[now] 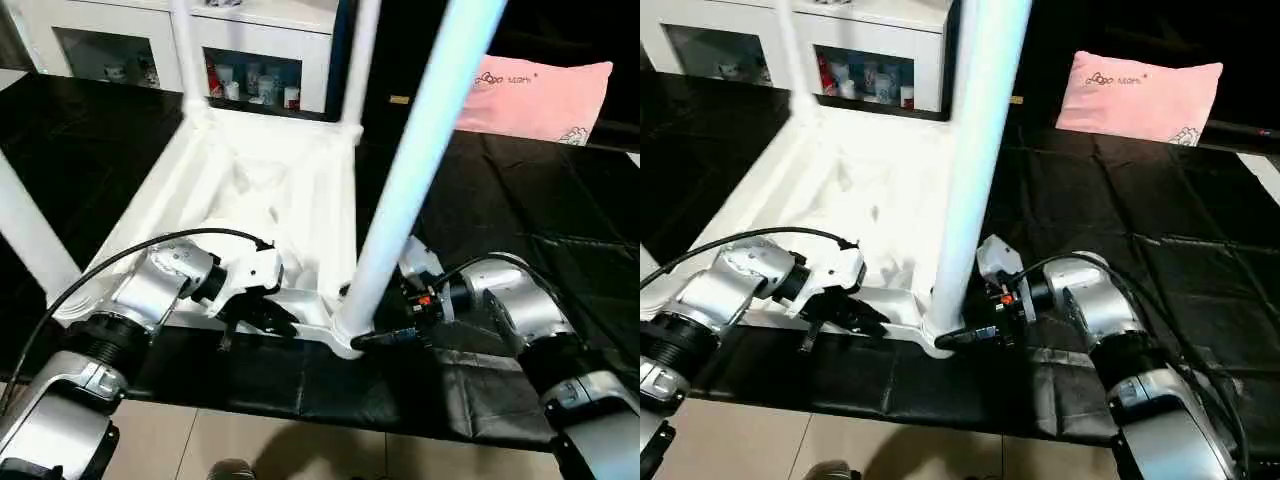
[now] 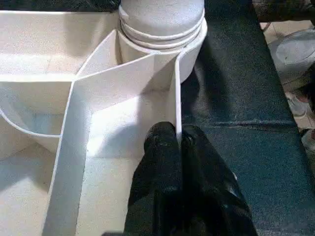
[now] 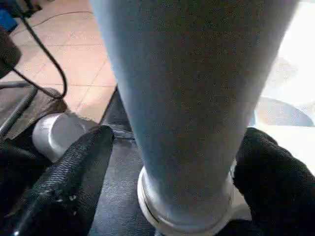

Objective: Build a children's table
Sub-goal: Rotate leg to tighten

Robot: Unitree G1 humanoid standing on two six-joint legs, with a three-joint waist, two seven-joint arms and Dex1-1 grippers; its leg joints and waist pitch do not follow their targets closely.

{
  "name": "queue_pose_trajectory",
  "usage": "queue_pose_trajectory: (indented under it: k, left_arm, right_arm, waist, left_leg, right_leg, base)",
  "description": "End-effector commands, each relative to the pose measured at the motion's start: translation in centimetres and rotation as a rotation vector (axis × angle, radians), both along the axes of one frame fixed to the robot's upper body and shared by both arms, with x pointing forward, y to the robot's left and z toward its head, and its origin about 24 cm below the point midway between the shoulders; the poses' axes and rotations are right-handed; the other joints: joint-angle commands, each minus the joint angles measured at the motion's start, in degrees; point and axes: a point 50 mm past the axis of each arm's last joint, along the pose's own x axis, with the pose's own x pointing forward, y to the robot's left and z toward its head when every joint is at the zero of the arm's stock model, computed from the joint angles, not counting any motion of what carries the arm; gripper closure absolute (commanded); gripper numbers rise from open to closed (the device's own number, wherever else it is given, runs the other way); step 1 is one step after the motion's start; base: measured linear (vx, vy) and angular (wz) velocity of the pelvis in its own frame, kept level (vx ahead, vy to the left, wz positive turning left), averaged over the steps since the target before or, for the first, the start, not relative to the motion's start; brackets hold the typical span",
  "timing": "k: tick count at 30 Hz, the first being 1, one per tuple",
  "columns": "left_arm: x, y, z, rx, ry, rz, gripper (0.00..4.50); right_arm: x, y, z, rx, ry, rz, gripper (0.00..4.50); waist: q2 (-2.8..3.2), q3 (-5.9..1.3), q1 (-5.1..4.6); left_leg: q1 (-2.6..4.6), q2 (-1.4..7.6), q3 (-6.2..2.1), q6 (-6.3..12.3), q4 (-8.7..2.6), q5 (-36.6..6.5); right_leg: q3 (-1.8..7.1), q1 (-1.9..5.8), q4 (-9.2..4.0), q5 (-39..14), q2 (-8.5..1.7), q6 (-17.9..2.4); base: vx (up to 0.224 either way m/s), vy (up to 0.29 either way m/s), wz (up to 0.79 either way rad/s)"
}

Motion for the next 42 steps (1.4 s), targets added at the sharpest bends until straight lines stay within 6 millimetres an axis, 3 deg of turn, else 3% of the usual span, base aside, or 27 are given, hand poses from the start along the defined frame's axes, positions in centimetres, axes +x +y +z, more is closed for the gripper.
queue_pose_trajectory:
  k: [1, 5, 6, 10, 11, 12, 18, 25, 26, 28, 31, 33, 34, 36, 38, 42]
  left_arm:
    - [-0.2, -1.3, 1.0, -0.006, -0.033, -0.114, 4.50]
    - [-0.2, -1.2, 0.9, 0.005, -0.035, -0.115, 4.50]
    - [-0.2, -1.1, 0.8, 0.006, -0.035, -0.115, 4.50]
    - [-0.1, -1.0, 0.8, 0.011, -0.036, -0.112, 4.50]
    - [-0.1, -1.0, 0.8, 0.012, -0.036, -0.112, 4.50]
    - [-0.1, -1.0, 0.8, 0.012, -0.036, -0.111, 4.50]
    - [0.0, -0.6, 0.6, 0.027, -0.043, -0.088, 4.50]
    - [0.6, -0.4, 0.4, 0.012, -0.031, 0.040, 4.50]
    - [0.9, -0.7, 0.6, -0.025, -0.022, 0.105, 4.50]
    - [1.1, -1.0, 0.8, -0.050, -0.019, 0.147, 4.50]
    - [1.5, -2.1, 1.3, -0.109, -0.034, 0.239, 4.50]
    - [1.8, -2.8, 1.4, -0.132, -0.053, 0.297, 4.50]
    - [2.1, -3.6, 1.4, -0.146, -0.064, 0.350, 4.50]
    - [2.4, -4.3, 1.5, -0.159, -0.066, 0.396, 4.50]
    - [2.7, -5.4, 1.6, -0.175, -0.069, 0.466, 4.50]
    - [3.3, -7.2, 1.8, -0.194, -0.096, 0.595, 4.50]
  right_arm:
    - [0.2, -0.3, 0.3, -0.007, -0.005, 0.018, 0.80]
    - [0.2, -0.3, 0.2, -0.008, 0.001, 0.025, 1.01]
    - [0.2, -0.3, 0.2, -0.009, 0.003, 0.027, 1.27]
    - [0.2, -0.2, 0.2, -0.008, 0.009, 0.038, 1.35]
    - [0.2, -0.2, 0.2, -0.008, 0.009, 0.038, 1.35]
    - [0.2, -0.2, 0.2, -0.007, 0.010, 0.039, 1.68]
    - [0.1, 0.0, 0.1, -0.002, 0.016, 0.049, 2.00]
    - [-0.7, 0.2, 0.0, 0.075, 0.064, 0.020, 2.36]
    - [-0.6, 0.4, -0.2, 0.091, 0.068, -0.053, 2.38]
    - [-0.3, 0.6, -0.6, 0.086, 0.056, -0.129, 2.40]
    - [0.6, 1.6, -1.2, 0.073, 0.051, -0.310, 2.43]
    - [1.2, 2.3, -1.5, 0.078, 0.057, -0.429, 2.46]
    - [1.6, 3.1, -1.8, 0.079, 0.070, -0.520, 2.46]
    - [1.9, 3.8, -2.1, 0.073, 0.083, -0.600, 2.48]
    - [2.2, 4.9, -2.6, 0.062, 0.114, -0.730, 2.49]
    - [3.1, 7.0, -3.3, 0.037, 0.153, -0.951, 2.50]
  waist:
    - [0.29, -4.19, -0.49]
    - [0.21, -4.27, -0.56]
    - [0.25, -4.32, -0.58]
    - [0.20, -4.38, -0.57]
    - [0.20, -4.38, -0.56]
    - [0.23, -4.39, -0.54]
    - [0.45, -4.37, -0.54]
    - [0.61, -4.40, -0.50]
    - [0.83, -4.41, -0.38]
    - [0.62, -4.34, -0.57]
    - [0.53, -4.14, -1.23]
    - [0.30, -4.06, -2.12]
    - [0.09, -4.13, -3.05]
    - [0.07, -4.28, -3.68]
    - [-0.03, -4.29, -4.24]
    - [0.13, -4.28, -5.30]
  left_leg:
    - [0.26, 0.64, 0.86, 1.60, -3.85, -11.6]
    - [0.16, 0.63, 0.88, 1.51, -3.82, -11.6]
    - [0.20, 0.69, 0.87, 1.54, -3.84, -11.4]
    - [0.21, 0.70, 0.98, 1.78, -3.79, -10.9]
    - [0.20, 0.70, 1.02, 1.86, -3.78, -10.9]
    - [0.19, 0.71, 1.01, 1.88, -3.76, -10.9]
    - [0.16, 0.68, 1.03, 1.66, -3.79, -11.4]
    - [0.28, 0.71, 1.05, 1.48, -3.83, -11.2]
    - [0.33, 0.71, 1.03, 1.35, -3.82, -11.2]
    - [0.16, 0.58, 0.95, 0.86, -3.89, -11.8]
    - [0.16, 0.27, 0.82, 0.03, -3.96, -13.5]
    - [-0.04, 0.12, 0.68, -0.62, -3.97, -13.4]
    - [-0.46, -0.17, 0.51, -0.82, -3.93, -12.8]
    - [-0.69, -0.17, 0.46, -0.70, -3.82, -11.5]
    - [-0.31, -0.19, 0.61, 0.05, -3.71, -11.3]
    - [-0.28, -0.23, 0.76, 0.19, -3.60, -11.0]
  right_leg:
    - [3.01, 3.36, -4.04, -19.5, -4.05, -9.0]
    - [2.98, 3.44, -3.89, -18.9, -4.00, -9.1]
    - [2.96, 3.41, -3.77, -18.3, -3.99, -9.4]
    - [2.96, 3.43, -3.49, -16.5, -3.94, -10.1]
    - [2.95, 3.43, -3.54, -16.7, -4.01, -10.0]
    - [2.95, 3.44, -3.55, -16.9, -4.05, -10.0]
    - [2.94, 3.42, -3.67, -17.5, -4.07, -9.7]
    - [3.00, 3.50, -3.54, -16.0, -3.87, -10.0]
    - [3.01, 3.49, -3.49, -15.9, -3.93, -10.1]
    - [2.86, 3.56, -3.65, -17.1, -4.00, -9.9]
    - [2.69, 3.52, -4.37, -23.2, -4.06, -7.6]
    - [2.60, 3.48, -4.60, -25.2, -4.07, -6.5]
    - [2.33, 3.87, -4.92, -28.0, -4.17, -4.8]
    - [2.33, 3.93, -4.85, -27.0, -4.13, -4.4]
    - [2.46, 3.50, -4.85, -25.5, -4.05, -5.3]
    - [2.51, 3.23, -4.78, -24.1, -3.95, -6.5]
  base:
    - [0.000, 0.000, 0.00]
    - [0.000, 0.000, 0.00]
    - [0.000, 0.000, 0.00]
    - [0.000, 0.000, 0.00]
    - [0.000, 0.000, 0.00]
    - [0.000, 0.000, 0.00]
    - [0.000, 0.000, 0.00]
    - [0.000, 0.000, 0.00]
    - [0.000, 0.000, 0.00]
    - [0.000, 0.000, 0.00]
    - [0.000, 0.000, 0.00]
    - [0.000, 0.000, 0.00]
    - [0.000, 0.000, 0.00]
    - [0.000, 0.000, 0.00]
    - [0.000, 0.000, 0.00]
    - [0.000, 0.000, 0.00]
